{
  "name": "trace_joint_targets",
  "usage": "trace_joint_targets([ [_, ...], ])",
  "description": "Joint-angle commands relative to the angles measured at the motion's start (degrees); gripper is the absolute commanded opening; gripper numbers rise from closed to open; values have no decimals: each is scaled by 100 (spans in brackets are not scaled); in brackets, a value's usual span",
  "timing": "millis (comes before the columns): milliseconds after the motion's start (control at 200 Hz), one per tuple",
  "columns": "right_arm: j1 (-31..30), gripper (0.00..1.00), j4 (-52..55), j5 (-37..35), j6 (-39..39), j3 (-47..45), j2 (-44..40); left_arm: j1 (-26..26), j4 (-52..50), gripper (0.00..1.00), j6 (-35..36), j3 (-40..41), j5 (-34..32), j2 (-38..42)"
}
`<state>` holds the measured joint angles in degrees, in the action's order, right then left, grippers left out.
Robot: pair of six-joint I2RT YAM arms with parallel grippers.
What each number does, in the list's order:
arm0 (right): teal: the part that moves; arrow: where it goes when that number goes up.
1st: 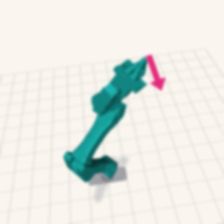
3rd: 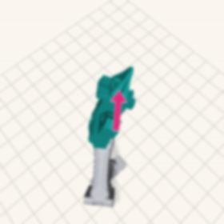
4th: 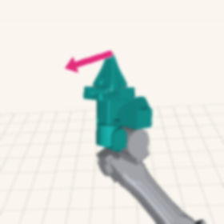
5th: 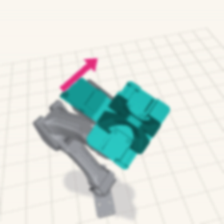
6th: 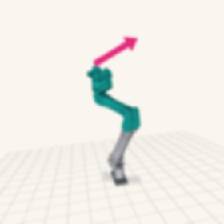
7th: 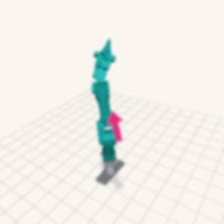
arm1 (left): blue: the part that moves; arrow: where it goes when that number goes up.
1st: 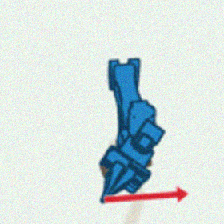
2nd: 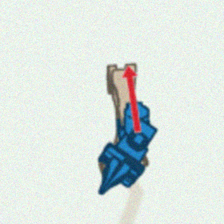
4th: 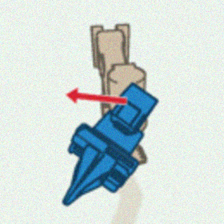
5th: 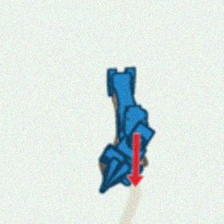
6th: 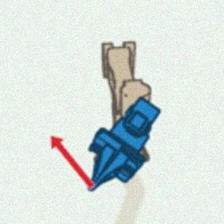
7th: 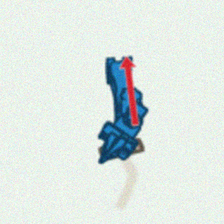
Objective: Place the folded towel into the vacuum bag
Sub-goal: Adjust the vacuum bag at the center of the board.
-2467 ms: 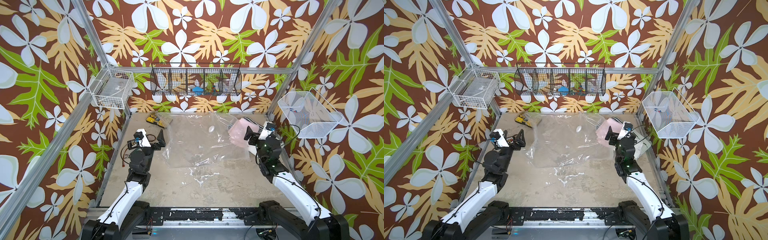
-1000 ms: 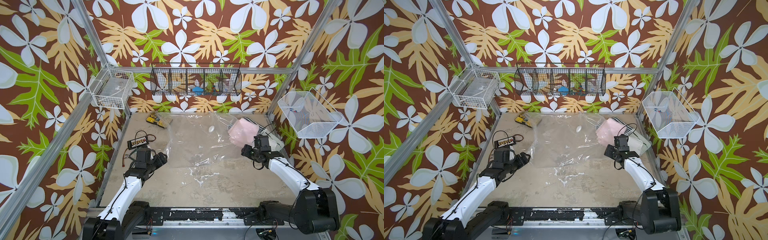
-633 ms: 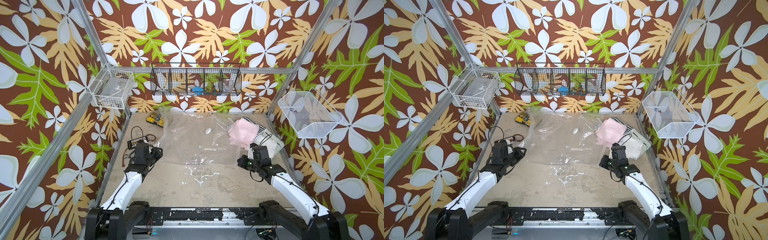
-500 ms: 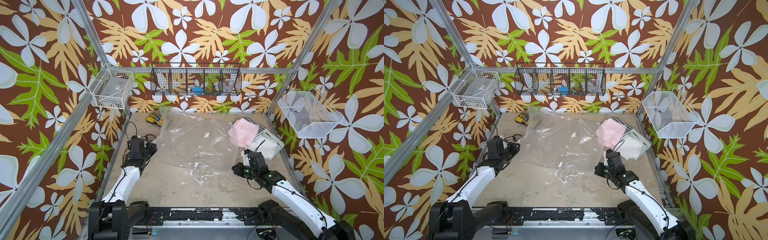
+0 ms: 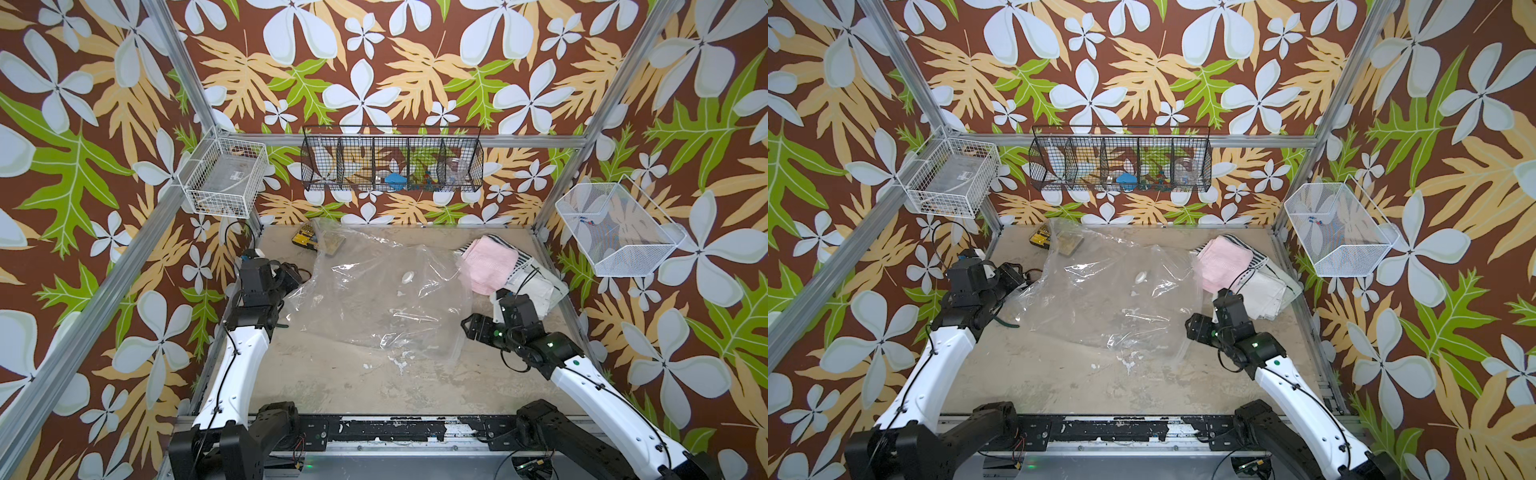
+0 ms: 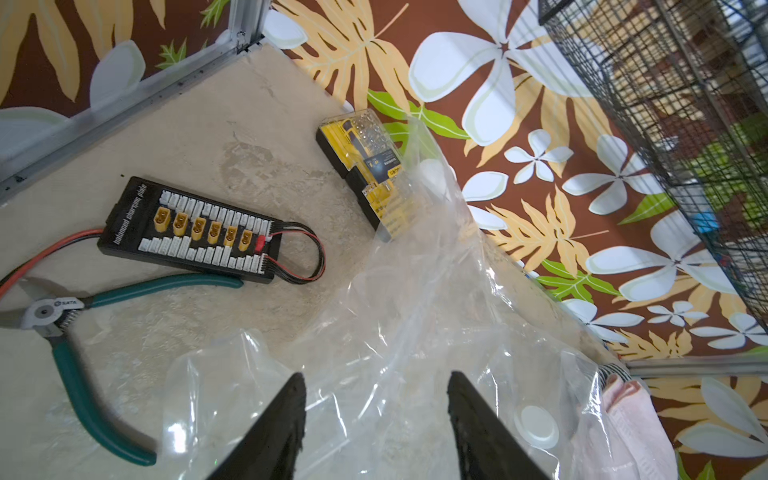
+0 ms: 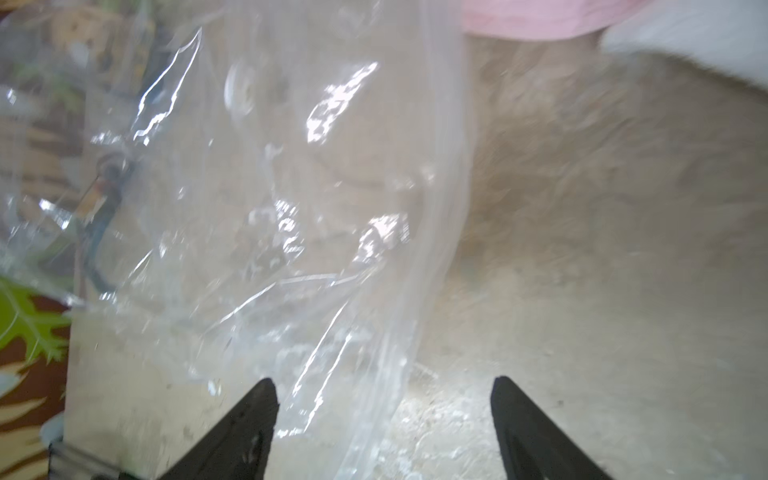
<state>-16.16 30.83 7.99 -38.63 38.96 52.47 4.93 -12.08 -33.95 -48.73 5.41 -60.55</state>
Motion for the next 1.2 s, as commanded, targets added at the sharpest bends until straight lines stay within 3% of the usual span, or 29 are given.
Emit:
trace_joint_targets([
  [0,791,89,-146,78,556,237,446,-452,-628,59,194,-66,35,210],
  [155,1000,95,-961,151,512,577,1523,-1409,-757,62,-165,53,250,277],
  [375,987,92,-2032,849,179,777,2850,-2633,-470,66,-515,400,320,43],
  [525,929,76,-2473,1511,257,1077,3484,-3352,-126,66,-857,789,361,-116],
  [616,771,54,-2645,1501,234,1087,3593,-3605,26,66,-1076,1101,428,-158],
  [766,209,19,-2674,1147,226,1153,3265,-3631,342,66,-1373,1700,529,-132],
  [876,-130,0,-2558,108,-217,670,2172,-3631,493,66,-1491,2014,311,-190],
  [961,-159,0,-2603,-47,-715,-90,1310,-3626,626,69,-1557,2209,-61,-388],
  [1051,-159,0,-2174,201,-832,-490,965,-3577,1035,69,-1554,2283,-259,-773],
  [1196,-266,11,-1625,621,-786,-946,530,-3368,1497,70,-1316,1808,-326,-1710],
])
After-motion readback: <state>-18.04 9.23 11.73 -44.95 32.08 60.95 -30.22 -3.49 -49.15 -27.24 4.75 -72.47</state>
